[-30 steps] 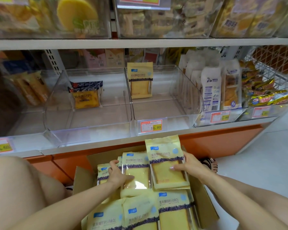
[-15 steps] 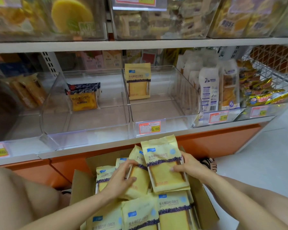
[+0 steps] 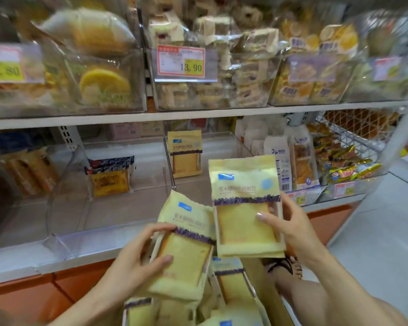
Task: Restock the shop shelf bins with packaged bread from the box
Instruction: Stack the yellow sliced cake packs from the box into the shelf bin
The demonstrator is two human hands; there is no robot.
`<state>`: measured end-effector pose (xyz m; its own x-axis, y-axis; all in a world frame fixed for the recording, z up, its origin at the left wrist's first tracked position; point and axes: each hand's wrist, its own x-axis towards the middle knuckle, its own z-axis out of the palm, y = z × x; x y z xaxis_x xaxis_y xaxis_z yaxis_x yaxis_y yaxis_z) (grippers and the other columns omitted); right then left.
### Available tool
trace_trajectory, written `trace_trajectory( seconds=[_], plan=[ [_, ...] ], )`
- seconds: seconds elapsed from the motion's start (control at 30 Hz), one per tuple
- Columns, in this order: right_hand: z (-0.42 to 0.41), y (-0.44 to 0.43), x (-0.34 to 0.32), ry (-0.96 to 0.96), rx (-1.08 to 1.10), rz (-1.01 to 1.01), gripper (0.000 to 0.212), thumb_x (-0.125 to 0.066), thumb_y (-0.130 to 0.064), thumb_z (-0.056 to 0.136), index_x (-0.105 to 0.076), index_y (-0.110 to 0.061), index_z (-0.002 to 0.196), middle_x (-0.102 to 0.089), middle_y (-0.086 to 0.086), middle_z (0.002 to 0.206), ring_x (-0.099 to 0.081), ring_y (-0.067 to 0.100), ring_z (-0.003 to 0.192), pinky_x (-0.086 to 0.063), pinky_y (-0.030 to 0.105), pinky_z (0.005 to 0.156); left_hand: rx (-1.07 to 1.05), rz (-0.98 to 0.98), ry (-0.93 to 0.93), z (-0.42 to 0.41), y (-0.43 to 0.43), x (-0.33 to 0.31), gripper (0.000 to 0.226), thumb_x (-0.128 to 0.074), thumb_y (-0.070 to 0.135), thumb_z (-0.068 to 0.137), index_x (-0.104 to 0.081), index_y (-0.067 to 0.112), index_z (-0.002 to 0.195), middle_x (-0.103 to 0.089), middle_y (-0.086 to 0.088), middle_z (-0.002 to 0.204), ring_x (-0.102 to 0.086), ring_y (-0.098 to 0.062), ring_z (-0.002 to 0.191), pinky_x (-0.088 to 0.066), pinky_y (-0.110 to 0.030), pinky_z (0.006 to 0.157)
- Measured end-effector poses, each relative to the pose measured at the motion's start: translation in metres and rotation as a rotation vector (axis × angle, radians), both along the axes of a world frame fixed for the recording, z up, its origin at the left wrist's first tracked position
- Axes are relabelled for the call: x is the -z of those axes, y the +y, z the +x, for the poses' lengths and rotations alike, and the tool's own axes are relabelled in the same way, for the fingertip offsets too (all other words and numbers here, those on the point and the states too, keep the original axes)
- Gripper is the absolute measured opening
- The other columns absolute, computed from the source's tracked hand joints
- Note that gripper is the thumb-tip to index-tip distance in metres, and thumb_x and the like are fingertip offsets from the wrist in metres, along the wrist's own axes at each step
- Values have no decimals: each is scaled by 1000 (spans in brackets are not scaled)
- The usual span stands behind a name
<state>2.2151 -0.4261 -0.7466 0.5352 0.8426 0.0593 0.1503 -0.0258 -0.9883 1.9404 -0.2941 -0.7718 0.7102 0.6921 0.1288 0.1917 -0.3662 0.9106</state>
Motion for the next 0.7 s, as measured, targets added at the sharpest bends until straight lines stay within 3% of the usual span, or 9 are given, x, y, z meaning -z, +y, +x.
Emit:
trace_trajectory(
  seconds=[0.07,0.17,0.23,0.33,0.47,0.57,0.67,0.7],
  plan=[
    [10,21,-16,64,57,53,64,-79,-18,72,-51,-16,129,-67,1,112,-68,13,93,-57,25,71,-7,-32,-56,5,14,-18,45,-68,31,70,-53,51,108,-59,24,111,-60,-2,98,-52,-26,82],
    [21,65,-35,90,108,62,42,-70,-9,81,-52,-17,118,-67,3,102,-67,9,78,-54,20,59,-26,-75,-100,16,43,-34,41,-74,27,75,-56,47,107,-59,21,112,-61,-8,101,-57,-31,73],
    [28,99,-37,87,114,49,44,-71,-10,81,-51,-15,120,-65,5,106,-65,10,80,-52,21,61,-60,-125,-110,22,64,-37,41,-70,14,81,-57,41,110,-57,11,116,-61,-14,102,-57,-28,68],
    [40,155,-26,89,150,8,55,-72,-12,82,-44,-17,130,-59,2,110,-59,17,91,-47,27,74,-135,-139,-130,27,87,-34,40,-68,13,81,-58,35,113,-57,5,117,-59,-19,101,-52,-17,63],
    [52,222,-10,101,121,-121,51,-71,-10,80,-50,-17,125,-60,4,94,-54,14,66,-44,25,53,-188,-154,-180,26,103,-33,40,-68,10,82,-57,33,113,-60,8,114,-59,-11,90,-48,-12,59],
    [54,257,7,101,41,-138,51,-65,4,82,-46,-12,127,-60,11,97,-58,17,67,-50,28,58,-197,-178,-209,24,111,-32,40,-67,8,81,-57,32,112,-61,8,114,-61,-10,91,-49,-13,60],
    [46,281,27,-98,-5,-227,40,-62,4,83,-46,-10,117,-59,10,94,-60,19,67,-46,23,50,-231,-203,-205,22,117,-28,40,-68,9,81,-57,31,113,-62,5,113,-62,-15,92,-51,-20,64],
    [44,288,36,-216,-34,-288,42,-64,-3,84,-47,-11,121,-61,9,103,-62,21,81,-48,24,59,-246,-214,-204,22,118,-28,40,-68,10,81,-57,30,114,-62,3,113,-62,-20,96,-53,-25,70]
  ],
)
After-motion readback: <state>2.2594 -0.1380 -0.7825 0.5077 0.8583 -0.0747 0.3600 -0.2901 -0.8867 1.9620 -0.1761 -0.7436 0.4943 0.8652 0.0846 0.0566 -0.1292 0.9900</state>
